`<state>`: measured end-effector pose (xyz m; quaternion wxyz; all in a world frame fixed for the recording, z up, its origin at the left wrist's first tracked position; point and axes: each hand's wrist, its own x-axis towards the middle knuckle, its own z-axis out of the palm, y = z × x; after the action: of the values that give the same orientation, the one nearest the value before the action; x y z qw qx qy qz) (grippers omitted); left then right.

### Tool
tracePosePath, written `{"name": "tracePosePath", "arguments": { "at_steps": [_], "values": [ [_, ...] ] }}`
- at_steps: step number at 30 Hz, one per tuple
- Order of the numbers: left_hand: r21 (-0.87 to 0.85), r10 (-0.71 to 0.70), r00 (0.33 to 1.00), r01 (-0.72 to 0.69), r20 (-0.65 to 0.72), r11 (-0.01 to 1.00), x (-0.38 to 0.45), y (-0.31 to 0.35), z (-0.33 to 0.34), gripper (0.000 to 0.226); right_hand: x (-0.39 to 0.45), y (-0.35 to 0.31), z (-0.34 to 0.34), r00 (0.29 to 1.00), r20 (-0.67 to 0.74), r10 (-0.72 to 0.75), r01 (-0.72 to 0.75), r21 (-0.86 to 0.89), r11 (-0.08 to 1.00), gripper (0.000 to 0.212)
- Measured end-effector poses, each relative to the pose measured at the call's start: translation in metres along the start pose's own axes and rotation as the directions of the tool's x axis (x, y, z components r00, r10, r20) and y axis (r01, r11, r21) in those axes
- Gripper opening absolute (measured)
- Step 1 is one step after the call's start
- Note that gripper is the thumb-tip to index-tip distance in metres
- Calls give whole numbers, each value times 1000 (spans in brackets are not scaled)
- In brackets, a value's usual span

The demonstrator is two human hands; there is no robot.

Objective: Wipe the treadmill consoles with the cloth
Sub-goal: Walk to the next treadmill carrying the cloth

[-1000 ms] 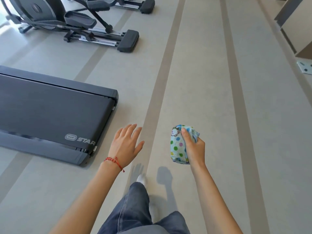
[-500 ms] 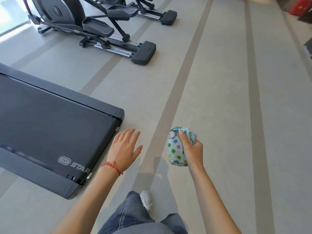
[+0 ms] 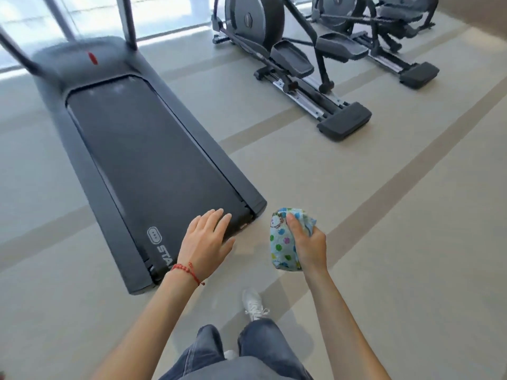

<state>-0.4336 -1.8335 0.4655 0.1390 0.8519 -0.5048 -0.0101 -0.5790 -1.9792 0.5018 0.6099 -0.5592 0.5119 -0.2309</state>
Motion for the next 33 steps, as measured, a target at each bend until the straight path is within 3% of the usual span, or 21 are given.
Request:
{"name": "tracePosePath", "arguments": {
  "at_steps": [7,12,20,33],
  "values": [
    [71,-294,948,304,-121,950,28,-32,-8,53,77,-43,64,949,316,-15,62,-141,988,21],
    [87,-432,885,450,-174,889,40,-49,-12,53,110,-63,108,893,450,-1,94,-186,978,20],
    [129,-475,834,523,-280,843,68,-108,-19,46,139,-76,182,859,512,19,113,-225,968,17],
    [112,-457,839,506,-295,855,124,-230,-55,48,177,-125,299,875,483,-15,117,-180,977,17]
  ]
}}
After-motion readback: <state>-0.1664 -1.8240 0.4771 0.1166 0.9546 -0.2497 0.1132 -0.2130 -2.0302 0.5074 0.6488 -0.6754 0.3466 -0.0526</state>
